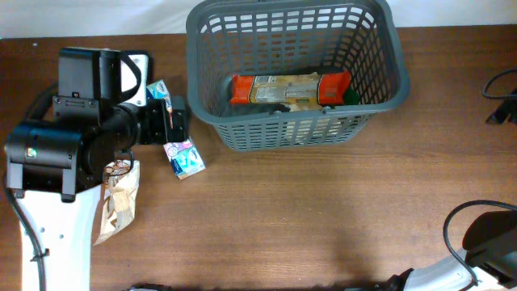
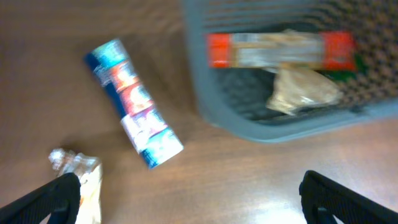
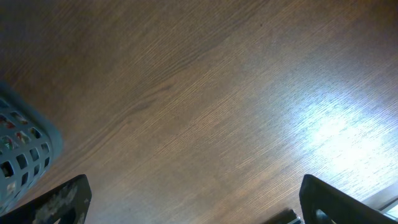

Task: Pack container
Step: 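Move the left gripper over the blue Kleenex tissue pack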

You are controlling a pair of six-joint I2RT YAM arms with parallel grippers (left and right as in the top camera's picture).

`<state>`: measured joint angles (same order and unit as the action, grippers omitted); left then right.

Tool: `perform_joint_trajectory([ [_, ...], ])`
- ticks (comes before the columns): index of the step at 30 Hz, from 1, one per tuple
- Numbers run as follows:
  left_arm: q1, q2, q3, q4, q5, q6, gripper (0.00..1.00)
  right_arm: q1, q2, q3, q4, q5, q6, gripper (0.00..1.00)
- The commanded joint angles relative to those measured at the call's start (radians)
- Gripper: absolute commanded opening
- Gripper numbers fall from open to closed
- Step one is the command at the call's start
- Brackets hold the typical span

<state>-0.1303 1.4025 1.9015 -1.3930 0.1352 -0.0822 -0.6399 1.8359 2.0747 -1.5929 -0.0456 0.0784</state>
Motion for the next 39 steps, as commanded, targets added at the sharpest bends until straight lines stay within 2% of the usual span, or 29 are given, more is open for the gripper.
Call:
perform_joint_trajectory([
  [1,0.028,-0.003,-0.002,0.024,0.088,0.145,1.00,-0.002,0.001,-0.005,0.001,0.013,0.008,0.99],
  [5,0.070,0.006,-0.002,0.032,-0.114,0.038,1.00,-0.002,0.001,-0.005,0.001,0.013,0.008,0.99],
  [8,0.119,0.016,-0.002,0.051,-0.159,-0.003,1.00,-0.002,0.001,-0.005,0.001,0.013,0.008,0.99],
  [14,0.213,0.071,-0.002,0.097,-0.153,-0.117,0.99,-0.002,0.001,-0.005,0.001,0.013,0.008,0.99],
  [23,0.227,0.269,-0.002,0.120,-0.123,-0.288,1.00,-0.002,0.001,-0.005,0.001,0.013,0.008,0.99],
  [31,0.224,0.450,-0.002,0.129,-0.067,-0.302,0.99,-0.002,0.001,-0.005,0.001,0.013,0.008,0.99],
  [39,0.214,0.554,-0.002,0.132,-0.023,-0.320,1.00,-0.002,0.001,-0.005,0.001,0.013,0.008,0.99],
])
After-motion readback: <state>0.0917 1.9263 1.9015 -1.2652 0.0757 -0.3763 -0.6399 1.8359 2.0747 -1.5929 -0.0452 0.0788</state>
